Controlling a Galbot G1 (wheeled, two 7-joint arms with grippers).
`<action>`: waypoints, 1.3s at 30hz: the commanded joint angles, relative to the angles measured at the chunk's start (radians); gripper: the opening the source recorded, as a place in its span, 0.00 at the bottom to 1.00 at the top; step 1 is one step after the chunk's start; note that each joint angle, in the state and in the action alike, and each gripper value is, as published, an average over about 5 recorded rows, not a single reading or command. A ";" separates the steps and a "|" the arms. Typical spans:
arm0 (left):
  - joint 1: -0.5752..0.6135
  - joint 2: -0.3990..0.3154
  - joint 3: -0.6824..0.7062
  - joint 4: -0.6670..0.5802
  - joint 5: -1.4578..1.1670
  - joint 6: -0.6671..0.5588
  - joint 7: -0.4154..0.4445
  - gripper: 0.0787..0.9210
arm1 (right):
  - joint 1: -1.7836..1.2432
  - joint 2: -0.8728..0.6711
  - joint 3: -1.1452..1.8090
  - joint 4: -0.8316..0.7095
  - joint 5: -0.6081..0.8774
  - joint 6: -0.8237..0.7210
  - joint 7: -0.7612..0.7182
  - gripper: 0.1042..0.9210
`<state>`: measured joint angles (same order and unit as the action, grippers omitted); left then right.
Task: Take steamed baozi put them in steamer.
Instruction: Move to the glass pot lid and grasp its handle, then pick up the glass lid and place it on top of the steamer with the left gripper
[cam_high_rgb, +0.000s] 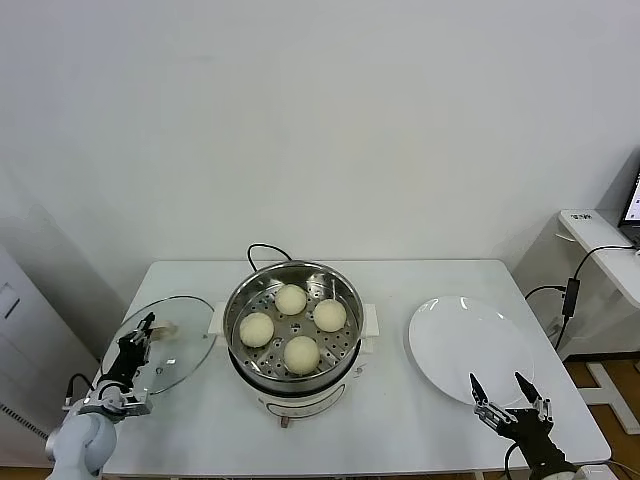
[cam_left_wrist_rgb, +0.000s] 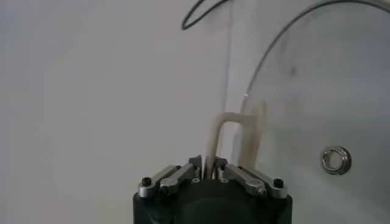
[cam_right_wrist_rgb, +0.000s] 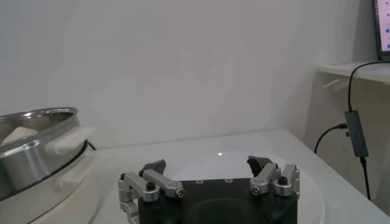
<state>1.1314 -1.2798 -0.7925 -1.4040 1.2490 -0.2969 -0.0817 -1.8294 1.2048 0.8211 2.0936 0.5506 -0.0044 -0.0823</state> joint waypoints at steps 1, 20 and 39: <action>0.048 0.162 -0.006 -0.208 -0.258 0.100 0.064 0.06 | 0.014 -0.013 -0.007 0.004 0.005 -0.007 0.002 0.88; 0.070 0.281 0.600 -0.815 -0.194 0.900 0.294 0.06 | 0.023 -0.054 0.020 -0.019 0.013 -0.033 -0.018 0.88; -0.091 -0.036 0.921 -0.662 0.238 0.990 0.405 0.06 | -0.030 -0.013 0.065 -0.007 0.004 -0.038 -0.026 0.88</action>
<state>1.0984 -1.1813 -0.0614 -2.0659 1.2852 0.5823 0.2601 -1.8481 1.1866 0.8750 2.0863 0.5560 -0.0432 -0.1050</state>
